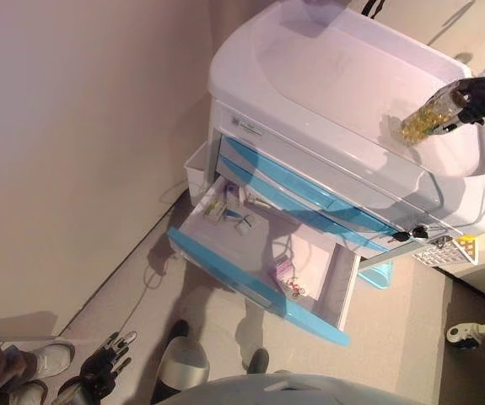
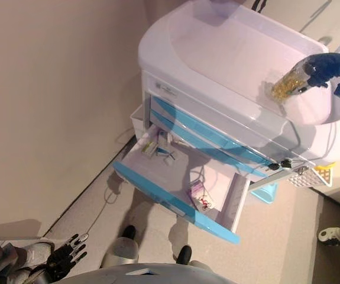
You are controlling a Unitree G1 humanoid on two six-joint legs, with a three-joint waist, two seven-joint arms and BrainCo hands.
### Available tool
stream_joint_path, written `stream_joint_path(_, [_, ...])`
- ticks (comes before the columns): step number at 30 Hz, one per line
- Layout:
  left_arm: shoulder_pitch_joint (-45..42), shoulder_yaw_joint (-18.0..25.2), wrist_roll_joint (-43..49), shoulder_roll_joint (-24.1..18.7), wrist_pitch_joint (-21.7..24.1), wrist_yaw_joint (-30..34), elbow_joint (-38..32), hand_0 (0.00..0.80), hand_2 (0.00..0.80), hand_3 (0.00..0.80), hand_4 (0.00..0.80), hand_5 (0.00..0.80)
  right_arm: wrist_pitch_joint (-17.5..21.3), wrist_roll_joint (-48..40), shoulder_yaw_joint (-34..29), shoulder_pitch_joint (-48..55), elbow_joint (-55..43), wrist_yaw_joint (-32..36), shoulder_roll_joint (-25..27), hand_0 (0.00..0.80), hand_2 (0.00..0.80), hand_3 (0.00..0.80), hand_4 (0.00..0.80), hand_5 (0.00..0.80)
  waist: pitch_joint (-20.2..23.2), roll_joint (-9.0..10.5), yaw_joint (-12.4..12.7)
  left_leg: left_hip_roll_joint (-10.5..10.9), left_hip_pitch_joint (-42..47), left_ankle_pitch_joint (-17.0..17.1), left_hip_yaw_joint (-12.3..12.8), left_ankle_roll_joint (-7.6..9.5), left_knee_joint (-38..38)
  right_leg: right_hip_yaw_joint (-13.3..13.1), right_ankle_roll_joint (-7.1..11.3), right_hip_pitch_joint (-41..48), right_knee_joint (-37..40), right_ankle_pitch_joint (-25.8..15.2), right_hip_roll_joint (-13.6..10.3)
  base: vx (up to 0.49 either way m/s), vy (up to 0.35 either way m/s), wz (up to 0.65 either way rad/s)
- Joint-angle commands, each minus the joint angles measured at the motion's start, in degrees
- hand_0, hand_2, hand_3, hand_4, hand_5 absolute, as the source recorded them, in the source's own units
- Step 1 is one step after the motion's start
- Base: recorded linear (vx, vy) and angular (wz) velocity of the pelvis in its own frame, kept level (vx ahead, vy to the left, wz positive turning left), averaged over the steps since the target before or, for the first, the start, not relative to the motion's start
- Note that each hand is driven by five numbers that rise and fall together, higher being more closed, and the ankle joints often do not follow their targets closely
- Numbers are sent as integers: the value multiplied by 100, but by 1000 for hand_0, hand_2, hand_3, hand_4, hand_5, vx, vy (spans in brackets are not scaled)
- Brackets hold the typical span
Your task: Open the drawer and pick up the medicine
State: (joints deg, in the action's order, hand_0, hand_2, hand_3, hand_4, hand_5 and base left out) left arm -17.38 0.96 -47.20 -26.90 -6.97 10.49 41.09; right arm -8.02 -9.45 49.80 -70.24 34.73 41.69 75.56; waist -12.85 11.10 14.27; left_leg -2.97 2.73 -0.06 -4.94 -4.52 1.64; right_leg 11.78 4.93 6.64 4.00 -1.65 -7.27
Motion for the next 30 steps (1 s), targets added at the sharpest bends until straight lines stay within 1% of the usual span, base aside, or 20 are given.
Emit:
stream_joint_path(1, [-386, 95, 149, -348, -7, 24, -336, 0, 0, 0, 0, 0, 314, 132, 105, -331, 244, 440, 293, 800, 800, 800, 800, 800, 140, 70, 206, 27, -111, -32, -135, 328, -38, 182, 323, -136, -584, -146, -273, 0, 0, 0])
stream_joint_path(4, [-356, 113, 206, -364, -31, 38, -314, 0, 0, 0, 0, 0, 555, 307, -105, 35, 444, 562, 210, 800, 800, 800, 800, 800, 101, 56, 253, 34, -117, -29, -169, 333, -28, 200, 321, -127, -590, -142, -268, 1, -10, 2])
stream_joint_path(9, [-327, 108, 270, -396, 8, 114, -266, 0, 0, 0, 0, 0, 804, 550, -327, 393, 795, 638, 33, 800, 800, 800, 800, 800, 57, 17, 329, 46, -125, -16, -225, 340, -23, 207, 321, -116, -587, -139, -260, -2, -4, 1])
stream_joint_path(11, [-297, 97, 279, -429, -30, 109, -313, 0, 0, 0, 0, 0, 938, 698, -376, 503, 966, 523, -22, 800, 800, 800, 800, 800, 34, 7, 363, 50, -143, -15, -243, 339, -9, 214, 327, -113, -587, -142, -256, 0, 0, 0])
stream_joint_path(17, [-292, 126, 314, -502, -72, 148, -333, 0, 0, 0, 0, 0, 1102, 950, -433, 591, 1053, 273, -18, 800, 800, 800, 800, 800, -5, 1, 399, 52, -155, -12, -278, 344, 3, 222, 342, -117, -587, -157, -247, 0, -16, 5])
stream_joint_path(18, [-299, 127, 321, -504, -61, 161, -324, 0, 0, 0, 0, 0, 1107, 998, -405, 559, 1044, 243, 2, 668, 668, 668, 668, 668, -7, 0, 398, 51, -153, -10, -276, 345, 4, 223, 346, -120, -594, -160, -244, 0, 0, 0])
stream_joint_path(19, [-307, 138, 322, -498, -52, 170, -317, 0, 0, 0, 0, 0, 1117, 1089, -396, 555, 1053, 121, 15, 151, 151, 151, 151, 151, -11, -2, 398, 49, -155, -9, -274, 346, 10, 217, 349, -126, -602, -164, -241, 0, 0, 0])
stream_joint_path(20, [-315, 136, 314, -499, -57, 161, -333, 0, 0, 0, 0, 0, 1101, 1145, -388, 544, 1068, 71, 17, 0, 0, 0, 0, 0, -13, -5, 397, 51, -156, -7, -275, 348, 13, 211, 349, -128, -604, -167, -240, 0, 0, 0])
stream_joint_path(24, [-338, 119, 283, -518, -46, 173, -350, 0, 0, 0, 0, 0, 1011, 1347, -289, 346, 1093, -176, 28, 0, 0, 0, 0, 0, -20, -14, 392, 57, -154, -15, -280, 353, 24, 178, 346, -128, -606, -160, -226, 0, 0, 0])
stream_joint_path(27, [-347, 116, 263, -544, -58, 167, -378, 0, 0, 0, 0, 0, 1025, 1560, -150, 120, 1040, -715, 91, 0, 0, 0, 0, 0, -21, -13, 388, 48, -149, -15, -273, 358, 24, 169, 352, -129, -613, -168, -218, 0, 0, 0])
stream_joint_path(30, [-357, 90, 227, -553, -51, 158, -385, 0, 0, 0, 0, 0, 899, 1622, -71, -124, 982, -1133, 92, 0, 0, 0, 0, 0, -5, -22, 376, 46, -150, -15, -277, 358, 27, 153, 357, -128, -609, -170, -211, 0, 0, 0])
